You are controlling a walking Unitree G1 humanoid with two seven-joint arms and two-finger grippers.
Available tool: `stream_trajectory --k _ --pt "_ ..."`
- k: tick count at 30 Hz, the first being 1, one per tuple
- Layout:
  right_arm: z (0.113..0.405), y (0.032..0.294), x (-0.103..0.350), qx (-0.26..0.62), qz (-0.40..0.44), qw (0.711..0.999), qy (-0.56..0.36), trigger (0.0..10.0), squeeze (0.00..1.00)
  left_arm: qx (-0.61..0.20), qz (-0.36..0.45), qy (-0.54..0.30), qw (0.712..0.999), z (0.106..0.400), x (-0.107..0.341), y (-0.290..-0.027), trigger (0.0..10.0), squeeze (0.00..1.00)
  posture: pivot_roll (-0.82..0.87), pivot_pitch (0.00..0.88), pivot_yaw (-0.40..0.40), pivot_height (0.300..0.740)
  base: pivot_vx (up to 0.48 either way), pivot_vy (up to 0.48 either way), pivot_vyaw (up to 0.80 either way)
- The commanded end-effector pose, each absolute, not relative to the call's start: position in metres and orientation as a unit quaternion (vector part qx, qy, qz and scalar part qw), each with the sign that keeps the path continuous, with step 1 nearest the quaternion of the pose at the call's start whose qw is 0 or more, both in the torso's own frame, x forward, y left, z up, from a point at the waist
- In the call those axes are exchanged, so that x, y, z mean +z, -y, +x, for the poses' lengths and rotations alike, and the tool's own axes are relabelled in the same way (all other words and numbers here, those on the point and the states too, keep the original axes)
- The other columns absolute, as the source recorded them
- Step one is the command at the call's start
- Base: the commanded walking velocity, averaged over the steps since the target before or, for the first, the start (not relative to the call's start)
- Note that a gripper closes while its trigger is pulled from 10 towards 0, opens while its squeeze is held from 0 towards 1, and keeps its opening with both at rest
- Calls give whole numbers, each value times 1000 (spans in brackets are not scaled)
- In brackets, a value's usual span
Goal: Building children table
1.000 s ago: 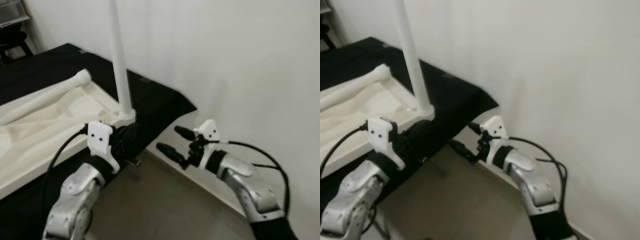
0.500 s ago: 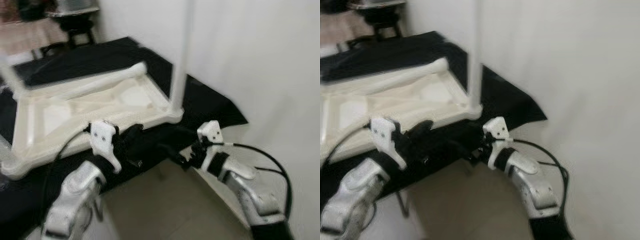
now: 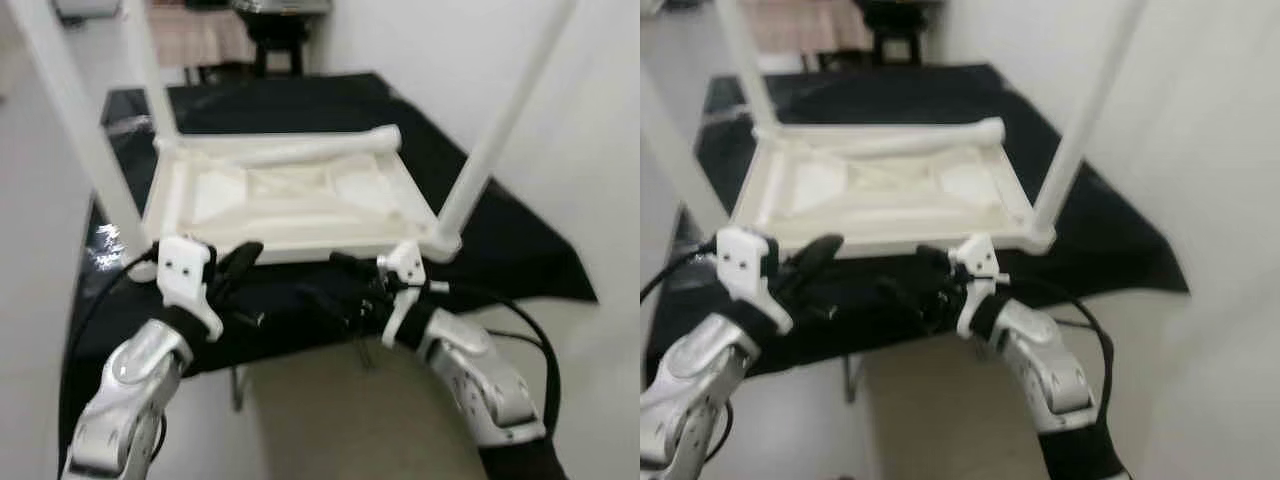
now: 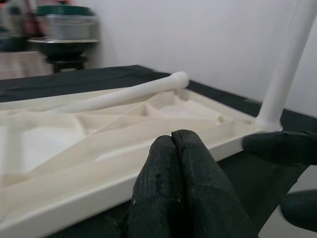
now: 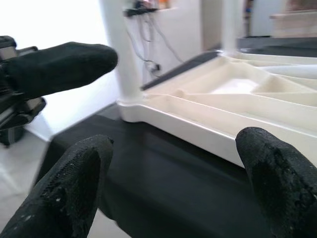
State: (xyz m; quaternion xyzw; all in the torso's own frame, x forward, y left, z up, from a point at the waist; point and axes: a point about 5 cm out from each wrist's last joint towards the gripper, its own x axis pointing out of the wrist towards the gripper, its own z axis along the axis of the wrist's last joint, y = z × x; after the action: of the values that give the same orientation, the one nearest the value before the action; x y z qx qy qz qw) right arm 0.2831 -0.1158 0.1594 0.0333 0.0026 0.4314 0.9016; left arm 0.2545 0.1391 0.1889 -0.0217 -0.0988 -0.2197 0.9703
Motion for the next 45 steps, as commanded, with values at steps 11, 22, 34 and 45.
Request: stream_trajectory --k 11,22,34,45 --pt "284 119 160 425 51 904 1 10000 0 -227 -26 89 969 254 186 -137 10000 0 -21 89 -83 740 0 -458 0" --pt "281 117 159 440 21 898 5 10000 0 -223 -32 93 970 254 187 -138 10000 0 -20 88 -82 740 0 0 547" --pt "280 116 158 445 23 895 0 10000 0 -226 -36 94 969 253 186 -138 10000 0 -20 79 -82 740 0 0 800" --pt "283 119 158 427 43 903 -6 10000 0 -232 -32 99 967 252 186 -137 10000 0 -18 73 -85 740 0 0 419"
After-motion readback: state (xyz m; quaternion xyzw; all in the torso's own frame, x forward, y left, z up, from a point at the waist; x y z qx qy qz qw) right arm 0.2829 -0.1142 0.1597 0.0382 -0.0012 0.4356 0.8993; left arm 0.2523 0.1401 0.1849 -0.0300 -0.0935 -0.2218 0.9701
